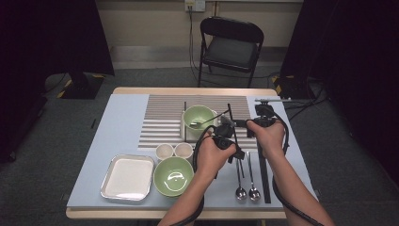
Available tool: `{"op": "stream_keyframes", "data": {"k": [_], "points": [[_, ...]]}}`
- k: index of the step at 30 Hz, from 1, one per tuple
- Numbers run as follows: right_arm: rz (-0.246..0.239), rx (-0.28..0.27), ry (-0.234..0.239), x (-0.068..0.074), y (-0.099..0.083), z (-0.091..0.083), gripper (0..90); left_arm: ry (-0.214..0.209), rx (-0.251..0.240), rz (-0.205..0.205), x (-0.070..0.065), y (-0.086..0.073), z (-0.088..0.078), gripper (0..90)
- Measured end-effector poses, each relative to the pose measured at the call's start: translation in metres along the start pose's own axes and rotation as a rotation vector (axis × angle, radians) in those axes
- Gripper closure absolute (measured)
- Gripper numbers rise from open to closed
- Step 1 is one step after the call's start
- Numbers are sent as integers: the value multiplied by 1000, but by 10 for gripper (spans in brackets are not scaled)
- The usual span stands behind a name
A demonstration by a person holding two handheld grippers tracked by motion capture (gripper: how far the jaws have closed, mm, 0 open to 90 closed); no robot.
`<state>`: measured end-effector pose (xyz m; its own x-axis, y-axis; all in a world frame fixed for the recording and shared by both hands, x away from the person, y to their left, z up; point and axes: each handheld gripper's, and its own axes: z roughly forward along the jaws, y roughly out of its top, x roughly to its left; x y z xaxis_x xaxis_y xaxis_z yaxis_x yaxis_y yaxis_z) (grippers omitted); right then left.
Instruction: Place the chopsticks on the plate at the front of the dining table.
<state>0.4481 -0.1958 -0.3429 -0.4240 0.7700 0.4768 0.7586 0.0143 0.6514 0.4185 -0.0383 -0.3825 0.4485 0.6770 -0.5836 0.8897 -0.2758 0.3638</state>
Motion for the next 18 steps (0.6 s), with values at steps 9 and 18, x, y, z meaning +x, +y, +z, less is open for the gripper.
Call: {"op": "stream_keyframes", "data": {"k": [9, 18], "points": [[-12, -12, 5, -1, 0, -2, 839, 17, 28, -21, 4, 1, -7, 838], [-35, -1, -29, -5, 1, -2, 743, 15, 23, -13, 8, 2, -14, 862]]}}
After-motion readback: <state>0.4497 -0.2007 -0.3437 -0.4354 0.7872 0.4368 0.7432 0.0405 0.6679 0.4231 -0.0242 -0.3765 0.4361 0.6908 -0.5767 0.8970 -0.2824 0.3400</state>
